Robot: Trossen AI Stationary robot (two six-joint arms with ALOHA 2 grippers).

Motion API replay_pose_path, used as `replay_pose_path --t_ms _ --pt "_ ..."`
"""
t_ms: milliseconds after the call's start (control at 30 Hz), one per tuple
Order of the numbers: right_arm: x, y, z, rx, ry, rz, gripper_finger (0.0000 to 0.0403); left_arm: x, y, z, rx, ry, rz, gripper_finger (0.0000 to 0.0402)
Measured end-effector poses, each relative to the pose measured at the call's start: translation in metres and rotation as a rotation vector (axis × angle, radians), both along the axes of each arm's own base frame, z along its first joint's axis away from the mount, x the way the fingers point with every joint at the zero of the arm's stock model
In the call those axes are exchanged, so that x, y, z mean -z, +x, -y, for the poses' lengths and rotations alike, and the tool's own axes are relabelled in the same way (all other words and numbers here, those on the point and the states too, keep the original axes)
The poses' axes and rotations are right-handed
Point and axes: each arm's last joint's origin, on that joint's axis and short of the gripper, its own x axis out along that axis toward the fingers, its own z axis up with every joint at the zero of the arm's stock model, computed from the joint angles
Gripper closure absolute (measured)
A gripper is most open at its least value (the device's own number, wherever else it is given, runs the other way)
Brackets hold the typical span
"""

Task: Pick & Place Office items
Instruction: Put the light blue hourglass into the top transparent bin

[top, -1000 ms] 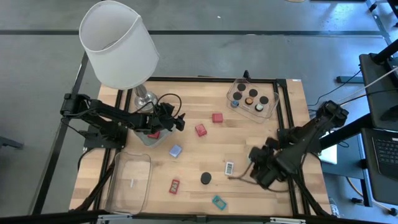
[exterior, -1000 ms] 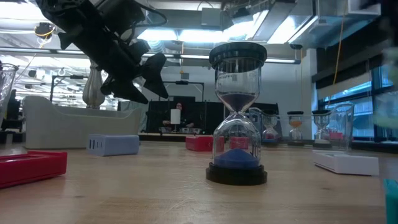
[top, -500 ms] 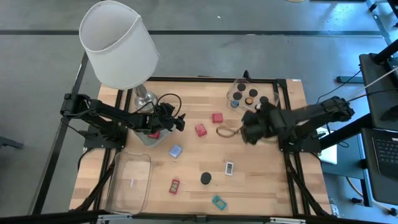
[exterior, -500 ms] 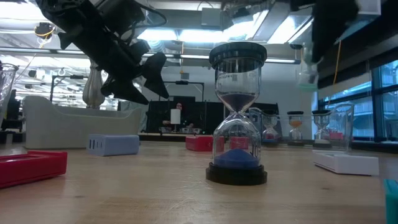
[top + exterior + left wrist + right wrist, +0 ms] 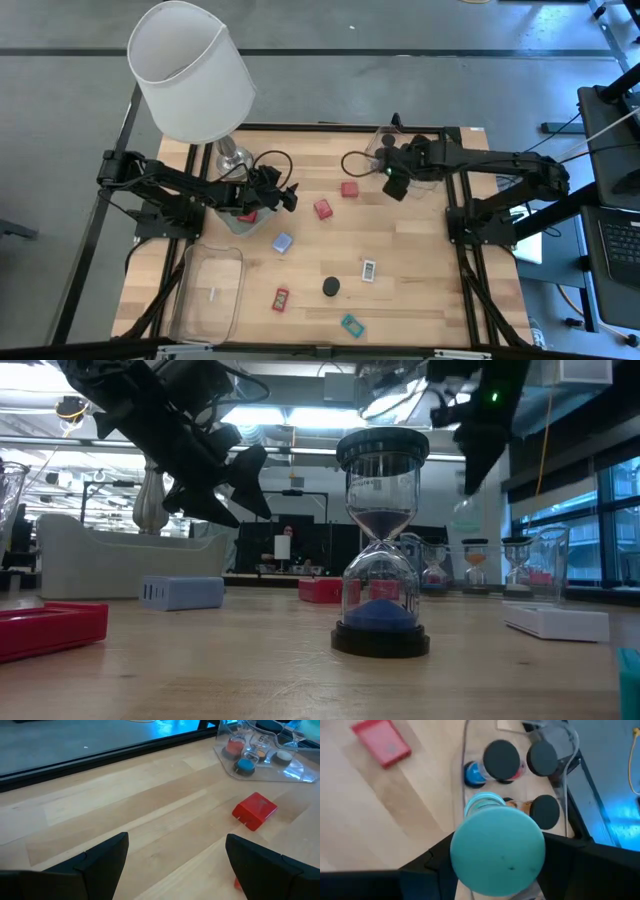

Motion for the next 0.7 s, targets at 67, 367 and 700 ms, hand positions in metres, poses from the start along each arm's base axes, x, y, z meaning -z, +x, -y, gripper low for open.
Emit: replay_pose_path --t_ms 67,367,700 --pt "0.007 -0.005 0.009 0.029 0.003 -0.027 0.0206 0.0 0.0 0.001 0.003 0.0 0.0 0.0071" --pt "0.033 -0.008 0.032 0.039 0.046 0.014 0.0209 0.0 0.0 0.001 0.004 -0.002 0.001 0.0071" --pt "0.063 -0.017 0.047 0.081 0.064 0.028 0.0204 0.0 0.0 0.001 0.005 -0.001 0.0 0.0071"
